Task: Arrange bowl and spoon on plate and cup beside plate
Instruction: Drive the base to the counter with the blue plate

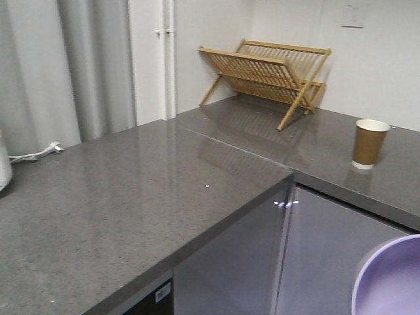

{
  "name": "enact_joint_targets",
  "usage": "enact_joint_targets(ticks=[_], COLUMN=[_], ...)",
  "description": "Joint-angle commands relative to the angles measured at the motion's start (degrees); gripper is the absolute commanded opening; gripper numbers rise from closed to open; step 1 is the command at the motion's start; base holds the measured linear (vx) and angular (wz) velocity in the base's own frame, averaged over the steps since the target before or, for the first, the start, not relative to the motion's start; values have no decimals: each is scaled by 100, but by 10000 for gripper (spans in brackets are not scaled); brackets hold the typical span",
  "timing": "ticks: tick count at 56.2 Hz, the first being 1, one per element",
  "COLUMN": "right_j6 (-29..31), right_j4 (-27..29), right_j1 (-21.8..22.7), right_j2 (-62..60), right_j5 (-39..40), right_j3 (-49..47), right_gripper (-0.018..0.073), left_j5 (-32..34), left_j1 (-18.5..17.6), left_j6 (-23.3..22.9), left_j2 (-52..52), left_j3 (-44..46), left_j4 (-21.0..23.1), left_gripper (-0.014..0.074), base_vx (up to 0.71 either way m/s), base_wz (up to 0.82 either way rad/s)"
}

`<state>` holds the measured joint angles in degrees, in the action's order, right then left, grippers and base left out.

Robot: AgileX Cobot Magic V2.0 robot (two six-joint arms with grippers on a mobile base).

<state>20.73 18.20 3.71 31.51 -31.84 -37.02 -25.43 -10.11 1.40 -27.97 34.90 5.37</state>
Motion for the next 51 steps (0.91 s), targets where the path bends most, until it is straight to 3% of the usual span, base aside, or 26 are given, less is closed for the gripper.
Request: enact_joint_targets(ticks=[1, 26, 51], right_j6=[6, 6, 6], right_j4=[58, 58, 58], right_j1=[3, 3, 3], right_j2=[12, 12, -20], right_j5=[516, 521, 515], right_j3=[-162, -162, -162], right_gripper=[-9, -9, -9], left_j5=[457, 457, 457], left_j1=[-53, -53, -53], left_j6=[3, 3, 3], left_j2=[-20, -20, -20], left_j3=[149, 149, 149], left_j4=[63, 63, 63], left_gripper=[-6, -6, -6], base_vx=[-8, 0, 23], base_wz=[-59, -67, -63])
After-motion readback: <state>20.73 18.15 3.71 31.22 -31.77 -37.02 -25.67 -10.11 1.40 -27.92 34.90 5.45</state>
